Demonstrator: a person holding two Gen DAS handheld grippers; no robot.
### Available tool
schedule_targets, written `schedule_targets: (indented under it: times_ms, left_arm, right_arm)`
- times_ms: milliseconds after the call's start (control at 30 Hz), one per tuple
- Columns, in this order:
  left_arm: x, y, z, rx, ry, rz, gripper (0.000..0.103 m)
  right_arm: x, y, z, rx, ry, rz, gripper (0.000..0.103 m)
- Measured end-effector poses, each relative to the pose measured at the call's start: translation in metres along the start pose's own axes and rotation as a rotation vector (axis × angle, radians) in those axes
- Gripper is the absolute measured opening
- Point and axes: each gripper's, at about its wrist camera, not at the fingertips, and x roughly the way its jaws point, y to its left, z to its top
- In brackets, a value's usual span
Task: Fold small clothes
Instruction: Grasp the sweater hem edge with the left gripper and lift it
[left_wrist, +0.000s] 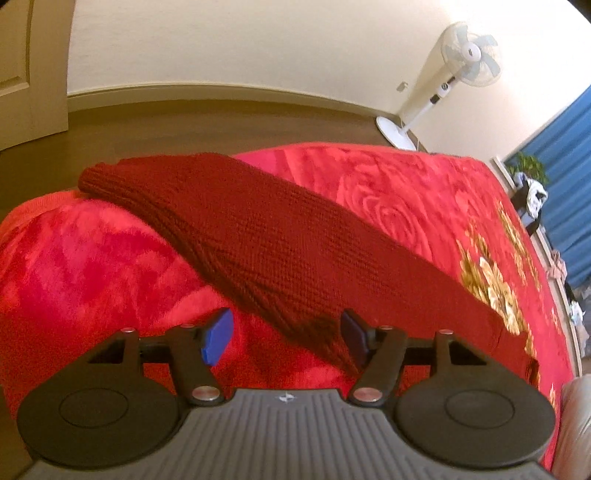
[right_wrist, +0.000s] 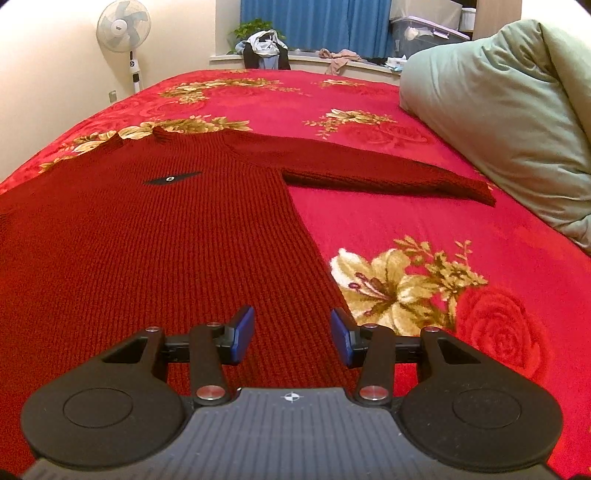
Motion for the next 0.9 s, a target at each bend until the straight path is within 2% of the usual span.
schedule_targets:
  times_ms: [233,367,400,433,467,500,533,667,733,800,900]
  left_arm:
    - [0.005,0.008,0.007,-0.064,-0.044,-0.012,0.069]
    - [0.008,0.007,0.010,-0.065,-0.071,-0.001,0.065]
    - [0.009,0.007,0.011,-0.059,-0.080,0.010,0.053]
    - [0.009,0.007,0.011,-0.050,-0.090,0.032,0.046]
    - [0.009,0.007,0.012,-0.046,-0.101,0.050,0.027]
    - [0.007,0.008,0.012,-0.048,-0.117,0.061,0.020]
    - [0.004,0.009,0.014,-0.053,-0.137,0.056,0.018]
    - [-0.005,0.001,0.018,-0.020,-0.188,0.041,0.019]
    - [0.000,0.005,0.018,-0.057,-0.149,0.039,0.022]
    - [0.008,0.017,0.018,-0.136,-0.093,0.029,0.030]
    - [0.010,0.028,0.020,-0.200,-0.084,0.006,0.031]
  right_arm:
    - [0.001,0.001,-0.001,-0.009,0.008,-0.002,0.048]
    - [0.001,0.001,-0.001,-0.013,0.011,-0.006,0.048]
    - [0.001,0.002,-0.002,-0.014,0.012,-0.007,0.048]
    - [0.001,0.002,-0.002,-0.014,0.013,-0.007,0.048]
    - [0.002,0.002,-0.002,-0.014,0.014,-0.007,0.048]
    - [0.002,0.002,-0.002,-0.014,0.015,-0.007,0.048]
    - [0.002,0.002,-0.002,-0.016,0.015,-0.008,0.048]
    - [0.003,0.002,-0.002,-0.018,0.018,-0.006,0.048]
    - [0.003,0.002,-0.002,-0.019,0.020,-0.004,0.048]
    - [0.004,0.002,-0.002,-0.018,0.021,0.002,0.048]
    - [0.005,0.004,-0.002,-0.024,0.024,0.009,0.048]
